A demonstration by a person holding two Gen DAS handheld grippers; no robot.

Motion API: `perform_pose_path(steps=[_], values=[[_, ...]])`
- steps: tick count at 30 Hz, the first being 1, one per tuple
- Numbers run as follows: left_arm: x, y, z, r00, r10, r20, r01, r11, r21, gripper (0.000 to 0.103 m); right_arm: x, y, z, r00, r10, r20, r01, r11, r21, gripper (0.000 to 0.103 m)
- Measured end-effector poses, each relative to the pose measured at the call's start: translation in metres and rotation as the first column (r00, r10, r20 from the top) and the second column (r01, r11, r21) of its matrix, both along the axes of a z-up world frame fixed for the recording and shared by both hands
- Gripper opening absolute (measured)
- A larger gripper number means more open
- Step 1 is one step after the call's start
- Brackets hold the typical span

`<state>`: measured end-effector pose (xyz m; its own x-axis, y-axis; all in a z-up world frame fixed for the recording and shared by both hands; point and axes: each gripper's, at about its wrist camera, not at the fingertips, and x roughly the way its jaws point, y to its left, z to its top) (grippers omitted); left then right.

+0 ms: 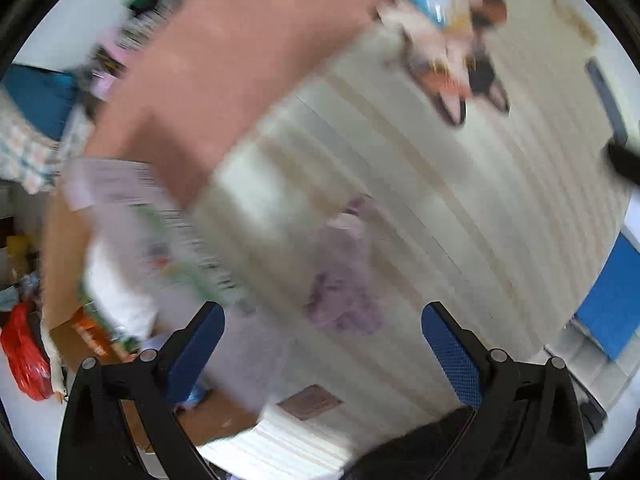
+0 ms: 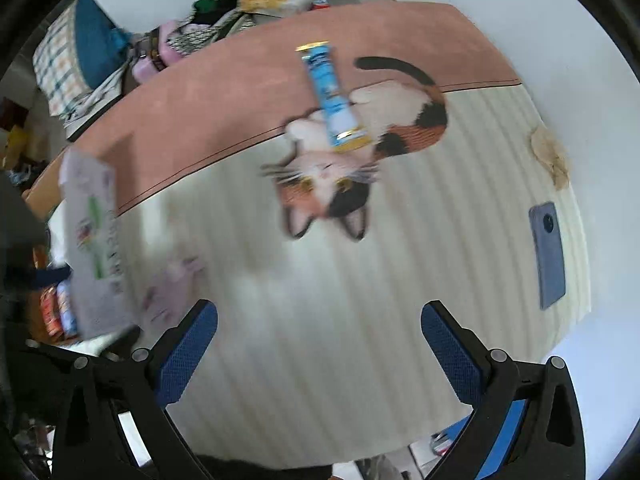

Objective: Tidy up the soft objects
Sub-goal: 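Grasp the lilac sock with the left tool while the right tool grasps the blue Nestle tube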

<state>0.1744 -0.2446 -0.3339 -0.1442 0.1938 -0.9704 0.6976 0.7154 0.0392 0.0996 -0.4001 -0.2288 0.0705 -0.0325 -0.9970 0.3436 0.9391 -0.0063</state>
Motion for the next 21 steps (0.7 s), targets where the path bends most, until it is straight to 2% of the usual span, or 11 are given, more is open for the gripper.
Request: perform_pose_path(steps=[3,6,8,9,10,11,12,13,14,17,21], values=[[0.000,-0.012,-0.047,0.992,0.012,-0.123,-0.005,0.998,0.063,0.101,0.021,-0.028,-0.015,1.000,-0.008,-0.016,0.009,1.000,0.011,0.103],[0.000,-0.012,-0.086,0.977,0.067,-0.203,-0.041,0.991,0.130,0.101,0.048,-0.049,-0.033,1.000,0.000,-0.031,0.001,1.000,0.019,0.103],[0.002,-0.009,-0.101,0.966,0.116,-0.232,-0.082,0.985,0.150,0.095,0.066,-0.058,-0.045,0.999,0.010,-0.047,-0.008,0.999,0.032,0.103],[0.004,-0.007,-0.105,0.963,0.142,-0.228,-0.107,0.981,0.159,0.087,0.078,-0.063,-0.052,0.998,0.018,-0.054,-0.016,0.999,0.040,0.103],[0.006,-0.004,-0.108,0.959,0.168,-0.227,-0.133,0.978,0.159,0.073,0.091,-0.067,-0.058,0.998,0.030,-0.058,-0.027,0.999,0.045,0.103],[0.007,-0.003,-0.108,0.955,0.186,-0.233,-0.152,0.976,0.157,0.072,0.100,-0.069,-0.064,0.997,0.035,-0.062,-0.033,0.998,0.046,0.103],[0.009,-0.003,-0.107,0.951,0.203,-0.232,-0.170,0.973,0.155,0.064,0.113,-0.073,-0.070,0.997,0.042,-0.068,-0.039,0.998,0.049,0.103],[0.010,-0.004,-0.104,0.953,0.207,-0.223,-0.177,0.973,0.148,0.048,0.127,-0.077,-0.078,0.996,0.048,-0.074,-0.044,0.998,0.054,0.103],[0.012,-0.004,-0.101,0.954,0.209,-0.214,-0.181,0.973,0.141,0.037,0.136,-0.078,-0.083,0.996,0.050,-0.077,-0.046,0.997,0.054,0.103],[0.025,-0.010,-0.089,0.962,0.221,-0.160,-0.205,0.973,0.109,0.036,0.178,-0.084,-0.104,0.994,0.063,-0.088,-0.059,0.997,0.055,0.103],[0.049,-0.012,-0.084,0.944,0.300,-0.140,-0.291,0.953,0.079,0.036,0.221,-0.090,-0.139,0.988,0.055,-0.145,-0.051,0.998,0.032,0.086]])
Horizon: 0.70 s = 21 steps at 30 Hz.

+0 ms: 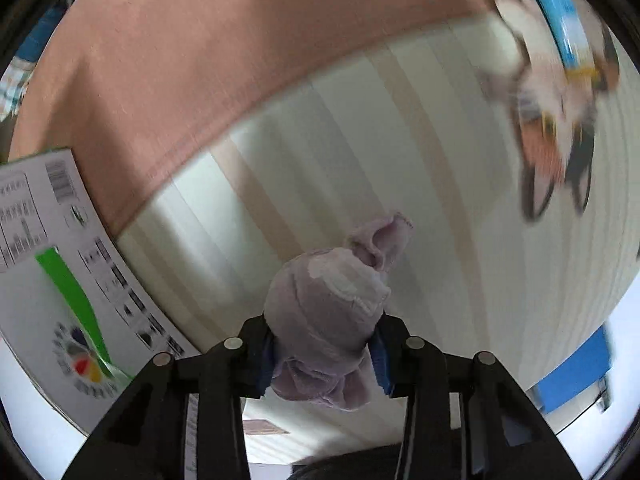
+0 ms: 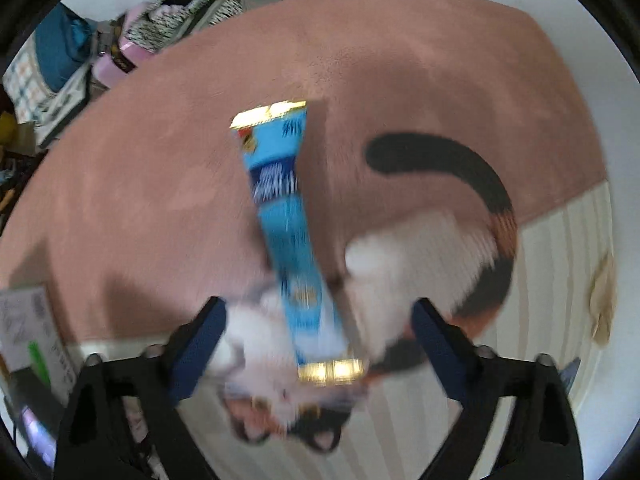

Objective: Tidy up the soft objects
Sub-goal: 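Grasp the lilac sock with the left tool while the right tool grasps the blue Nestle tube, then place the sock and tube into the box and open both tools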

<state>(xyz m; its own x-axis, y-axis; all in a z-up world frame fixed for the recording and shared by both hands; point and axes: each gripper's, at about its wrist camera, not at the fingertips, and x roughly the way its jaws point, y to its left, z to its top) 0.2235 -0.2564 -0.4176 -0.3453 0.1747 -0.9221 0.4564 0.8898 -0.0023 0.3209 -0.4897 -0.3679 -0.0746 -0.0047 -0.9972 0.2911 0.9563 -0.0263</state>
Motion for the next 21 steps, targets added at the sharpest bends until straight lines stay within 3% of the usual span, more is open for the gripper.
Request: perform_pose_path(steps=[3,5,6,12,21], values=[[0.014,0.004,0.004,0.997,0.068,0.021,-0.067,0.997,-0.024,0.036,0.014,-0.001,-0.022,0.998,-0.019,-0.057,0.019,1.000,0.006,0.063],[0.020,0.008,0.008,0.994,0.098,0.040,-0.096,0.995,-0.040,0.036,0.017,0.000,-0.021,0.998,-0.035,-0.044,0.035,0.999,-0.002,0.041],[0.021,0.010,0.011,0.992,0.115,0.043,-0.113,0.992,-0.053,0.036,0.017,0.002,-0.020,0.998,-0.034,-0.043,0.034,0.999,-0.002,0.021],[0.019,0.025,0.046,0.979,0.175,0.108,-0.160,0.978,-0.132,0.036,-0.006,0.032,0.003,0.999,0.007,-0.038,-0.005,0.999,0.041,0.017],[-0.021,0.106,0.153,0.937,0.265,0.226,-0.190,0.933,-0.306,0.036,-0.087,0.139,0.106,0.989,0.056,0.136,-0.084,0.975,0.206,0.017]])
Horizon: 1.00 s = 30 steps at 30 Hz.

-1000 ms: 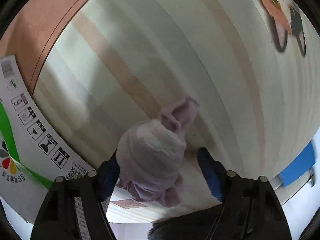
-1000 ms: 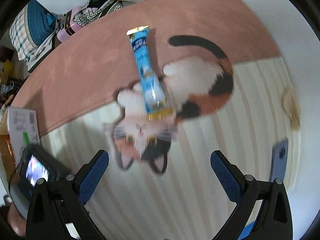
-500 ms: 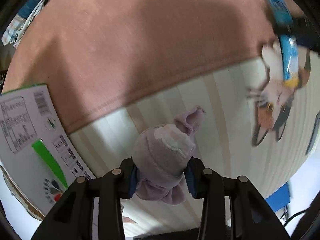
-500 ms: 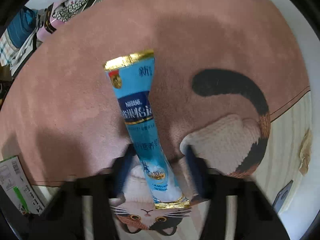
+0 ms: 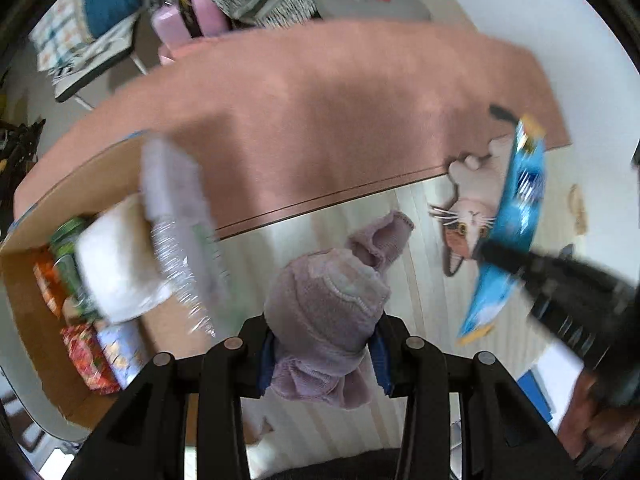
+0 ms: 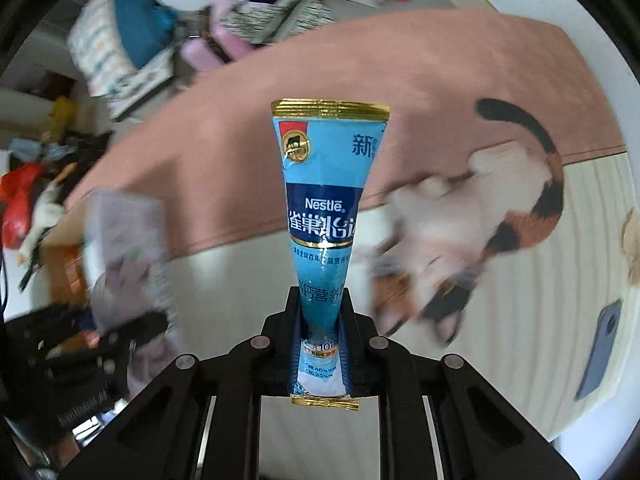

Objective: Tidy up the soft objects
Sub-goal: 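Place the sock and tube into the box and open both tools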

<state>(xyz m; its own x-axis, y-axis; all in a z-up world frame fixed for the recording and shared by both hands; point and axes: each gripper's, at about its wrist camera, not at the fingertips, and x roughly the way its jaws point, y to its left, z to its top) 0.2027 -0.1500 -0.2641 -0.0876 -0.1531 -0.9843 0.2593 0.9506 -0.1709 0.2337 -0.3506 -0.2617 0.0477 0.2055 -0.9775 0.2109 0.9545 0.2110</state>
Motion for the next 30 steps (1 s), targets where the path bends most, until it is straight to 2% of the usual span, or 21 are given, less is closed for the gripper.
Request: perform_pose_path(steps=[1,2,4,7,10,16,22,26,27,28,30], values=[[-0.001,0.016,0.014,1.000,0.021,0.016,-0.021,1.000,-0.009,0.036,-0.009,0.015,0.009,1.000,0.006,0.012,-0.006,1.000,0.019,0.017],[0.016,0.034,0.028,0.999,0.036,0.023,-0.036,0.999,-0.017,0.036,-0.018,0.031,0.019,1.000,0.015,0.024,-0.016,0.999,0.041,0.017],[0.023,0.062,0.043,0.996,0.081,0.027,-0.080,0.996,-0.024,0.036,-0.036,0.072,0.038,0.998,0.038,0.050,-0.042,0.995,0.092,0.017],[0.024,0.106,0.046,0.989,0.151,-0.003,-0.151,0.988,-0.024,0.036,-0.048,0.129,0.058,0.994,0.071,0.088,-0.082,0.988,0.132,0.017],[0.037,0.149,0.024,0.974,0.215,-0.074,-0.217,0.976,-0.027,0.036,-0.049,0.184,0.059,0.991,0.093,0.101,-0.107,0.984,0.145,0.017],[0.054,0.185,-0.036,0.934,0.276,-0.227,-0.293,0.955,-0.043,0.036,-0.034,0.251,0.032,0.990,0.118,0.077,-0.124,0.989,0.080,0.017],[0.054,0.187,-0.077,0.902,0.275,-0.332,-0.306,0.951,-0.045,0.036,-0.025,0.275,-0.003,0.986,0.163,0.025,-0.163,0.987,0.001,0.017],[0.049,0.182,-0.095,0.883,0.237,-0.406,-0.296,0.951,-0.088,0.040,-0.023,0.281,-0.024,0.978,0.205,-0.037,-0.206,0.978,-0.038,0.020],[0.048,0.181,-0.097,0.880,0.232,-0.415,-0.297,0.950,-0.098,0.043,-0.024,0.284,-0.031,0.973,0.220,-0.070,-0.224,0.974,-0.043,0.029],[0.048,0.183,-0.097,0.884,0.238,-0.402,-0.295,0.951,-0.088,0.045,-0.025,0.284,-0.037,0.970,0.223,-0.100,-0.228,0.973,-0.039,0.047],[0.048,0.185,-0.095,0.893,0.239,-0.381,-0.287,0.955,-0.074,0.047,-0.026,0.283,-0.039,0.970,0.220,-0.105,-0.225,0.974,-0.037,0.060]])
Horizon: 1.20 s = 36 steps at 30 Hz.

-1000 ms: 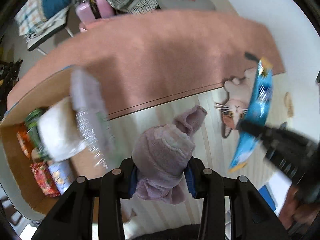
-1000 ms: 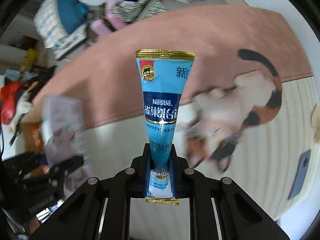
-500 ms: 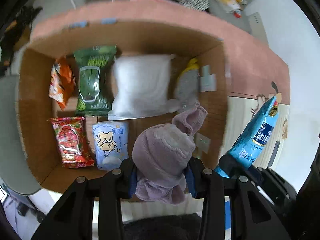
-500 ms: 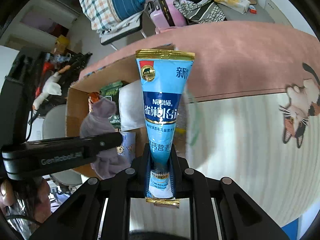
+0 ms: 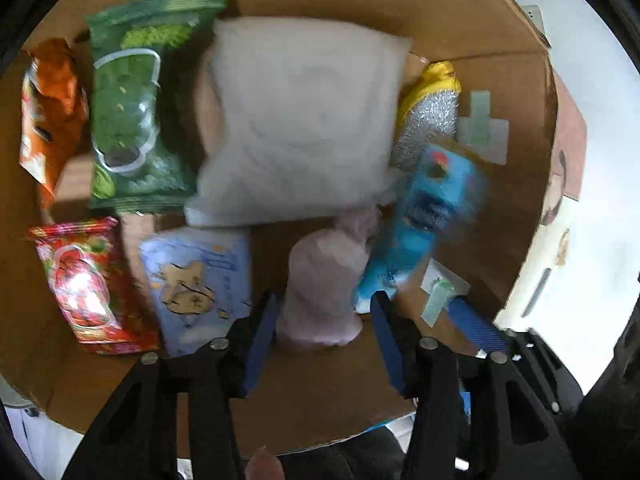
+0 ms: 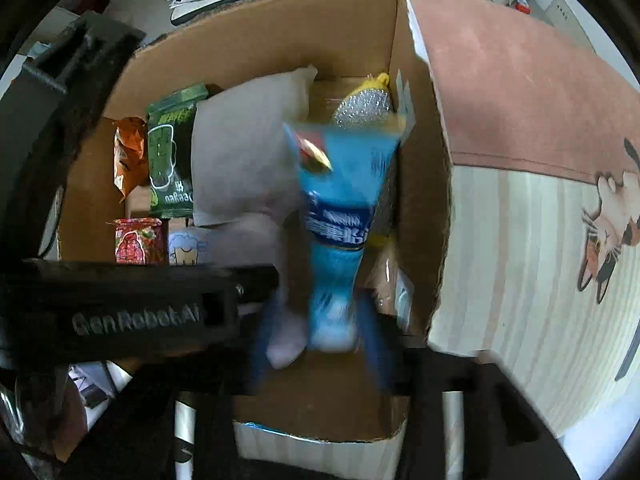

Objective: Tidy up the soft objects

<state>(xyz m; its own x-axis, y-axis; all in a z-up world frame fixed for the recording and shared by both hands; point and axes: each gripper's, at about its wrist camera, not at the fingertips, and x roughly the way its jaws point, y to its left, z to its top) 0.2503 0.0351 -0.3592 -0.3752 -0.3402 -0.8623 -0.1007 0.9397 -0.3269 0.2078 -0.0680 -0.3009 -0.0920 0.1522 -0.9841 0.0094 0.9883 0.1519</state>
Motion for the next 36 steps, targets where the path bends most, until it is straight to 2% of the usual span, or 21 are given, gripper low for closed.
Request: perform_pose_path(steps=[5,9,12,14,19,20,21,22,25,27,30,36], values=[[-0.005,0.009,0.016,0.999,-0.016,0.050,0.014,0.999,0.048,0.047,-0.005,-0.002,0.008,1.000,-0.010,0.009,0.010,1.000,0.001,0.060],[-0.012,0.018,0.046,0.991,-0.022,0.129,0.013,0.997,0.077,0.047,-0.009,-0.005,0.023,0.999,-0.013,0.033,0.013,1.000,-0.013,0.067],[-0.021,0.025,0.077,0.971,-0.043,0.235,0.008,0.989,0.149,0.047,-0.014,-0.007,0.036,0.999,-0.009,0.053,0.011,1.000,-0.030,0.068],[-0.030,0.032,0.096,0.950,-0.051,0.306,-0.013,0.979,0.204,0.047,-0.015,-0.007,0.046,0.998,-0.007,0.070,0.010,0.999,-0.041,0.075],[-0.044,0.054,0.126,0.907,-0.063,0.416,-0.061,0.959,0.278,0.049,-0.024,-0.007,0.065,0.994,-0.005,0.113,0.012,0.998,-0.062,0.079],[-0.047,0.060,0.129,0.899,-0.064,0.434,-0.071,0.955,0.289,0.054,-0.026,-0.006,0.069,0.992,-0.002,0.124,0.010,0.998,-0.067,0.081],[-0.049,0.064,0.131,0.893,-0.065,0.446,-0.078,0.952,0.295,0.075,-0.026,-0.004,0.070,0.992,-0.002,0.129,0.011,0.998,-0.068,0.085],[-0.051,0.068,0.133,0.885,-0.065,0.462,-0.089,0.949,0.303,0.090,-0.027,-0.003,0.072,0.991,-0.003,0.135,0.012,0.998,-0.068,0.089],[-0.054,0.078,0.133,0.871,-0.058,0.488,-0.116,0.941,0.319,0.092,-0.030,0.001,0.074,0.988,-0.005,0.152,0.014,0.998,-0.059,0.103],[-0.054,0.081,0.126,0.873,-0.041,0.486,-0.126,0.944,0.306,0.093,-0.031,0.004,0.075,0.987,0.000,0.164,0.012,0.997,-0.074,0.103],[-0.057,0.082,0.124,0.869,-0.051,0.493,-0.130,0.937,0.325,0.093,-0.031,0.009,0.075,0.984,0.008,0.175,0.009,0.995,-0.096,0.103],[-0.065,0.083,0.141,0.845,-0.046,0.532,-0.160,0.929,0.335,0.093,-0.034,0.014,0.084,0.978,0.027,0.205,-0.002,0.992,-0.124,0.103]])
